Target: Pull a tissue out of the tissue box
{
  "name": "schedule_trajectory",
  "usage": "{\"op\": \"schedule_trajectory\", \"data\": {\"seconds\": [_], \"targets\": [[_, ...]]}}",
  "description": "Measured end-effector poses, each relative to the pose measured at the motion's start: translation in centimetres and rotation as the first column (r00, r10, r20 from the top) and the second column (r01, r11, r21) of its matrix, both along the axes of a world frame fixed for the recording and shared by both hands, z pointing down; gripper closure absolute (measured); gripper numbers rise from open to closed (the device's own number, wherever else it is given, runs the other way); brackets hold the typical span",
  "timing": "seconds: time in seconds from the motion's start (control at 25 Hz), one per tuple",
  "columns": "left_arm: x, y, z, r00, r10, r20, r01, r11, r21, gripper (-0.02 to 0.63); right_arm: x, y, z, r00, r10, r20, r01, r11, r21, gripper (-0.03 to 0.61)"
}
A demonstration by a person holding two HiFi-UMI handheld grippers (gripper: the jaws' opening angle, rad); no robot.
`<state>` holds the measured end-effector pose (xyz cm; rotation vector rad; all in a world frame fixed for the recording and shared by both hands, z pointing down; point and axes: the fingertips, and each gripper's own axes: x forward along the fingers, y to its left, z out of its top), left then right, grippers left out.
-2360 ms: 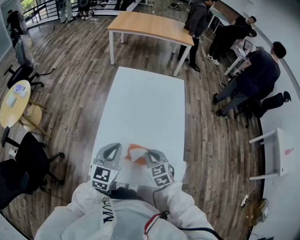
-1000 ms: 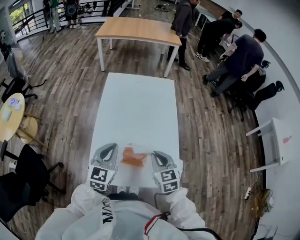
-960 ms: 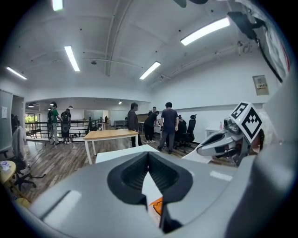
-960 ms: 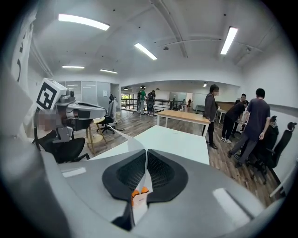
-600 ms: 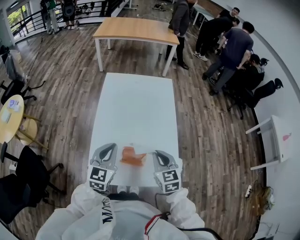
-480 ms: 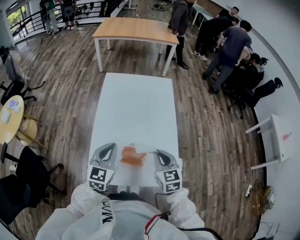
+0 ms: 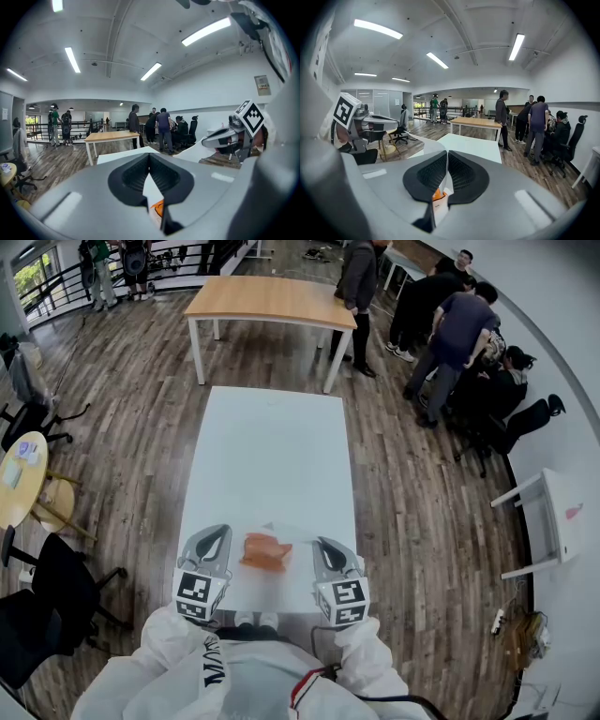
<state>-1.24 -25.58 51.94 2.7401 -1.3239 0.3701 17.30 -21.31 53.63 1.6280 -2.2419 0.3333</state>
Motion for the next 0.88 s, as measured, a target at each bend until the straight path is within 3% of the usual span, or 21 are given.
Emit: {"op": "schedule_trajectory", "data": {"seconds": [0.88], "targets": [[0.8,1.3,-0.3,0.997,-0.075,0.008,0.075,0.997,0.022,0.614,1.8,0.3,-0.2,0.999,-0.043,0.030,0.042,0.999,0.026,0.575]]}}
